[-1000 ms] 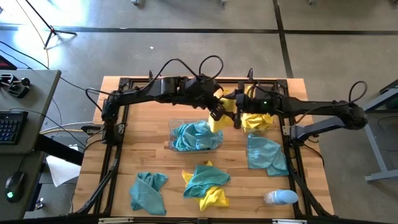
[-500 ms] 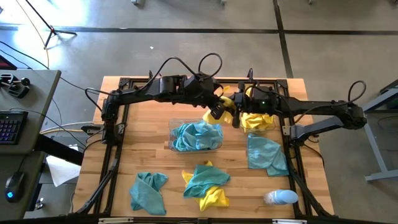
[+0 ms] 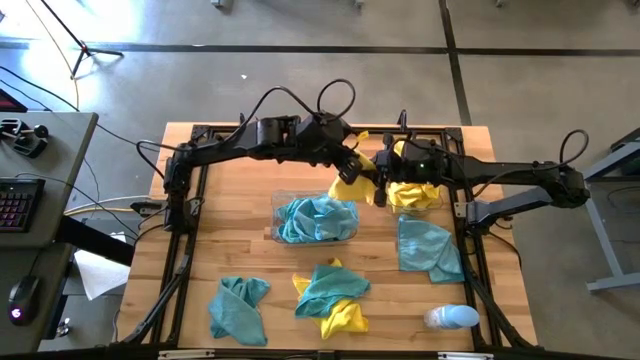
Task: Sort microfiber towel by color & place in baskets
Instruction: Put the yellow towel into the top transparent bin
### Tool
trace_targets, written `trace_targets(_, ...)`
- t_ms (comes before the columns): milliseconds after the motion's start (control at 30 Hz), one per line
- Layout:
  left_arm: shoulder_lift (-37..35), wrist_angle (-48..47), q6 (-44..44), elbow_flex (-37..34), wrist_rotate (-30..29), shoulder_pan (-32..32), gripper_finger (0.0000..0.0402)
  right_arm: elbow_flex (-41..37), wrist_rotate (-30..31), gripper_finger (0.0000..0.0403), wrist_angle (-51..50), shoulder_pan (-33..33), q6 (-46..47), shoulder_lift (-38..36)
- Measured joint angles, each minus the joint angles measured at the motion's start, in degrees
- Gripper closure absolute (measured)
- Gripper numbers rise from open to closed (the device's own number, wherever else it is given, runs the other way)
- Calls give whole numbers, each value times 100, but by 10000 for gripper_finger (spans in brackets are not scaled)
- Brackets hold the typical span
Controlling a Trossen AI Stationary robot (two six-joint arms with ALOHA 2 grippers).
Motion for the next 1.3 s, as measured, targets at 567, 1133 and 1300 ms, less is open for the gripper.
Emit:
trace_targets(567,-380,-715,1099,-4,21,54,289,0,1,396,-490,-17,520,-67)
trace_targets(1133,-1758,-421,2108,-2676,118,-126,289,0,1106,396,-1914,-13,2976,-425)
trace_targets(1300,-3116,410,1875,-4487,332,-86,289,0,1674,396,-2141,-13,3678,-603)
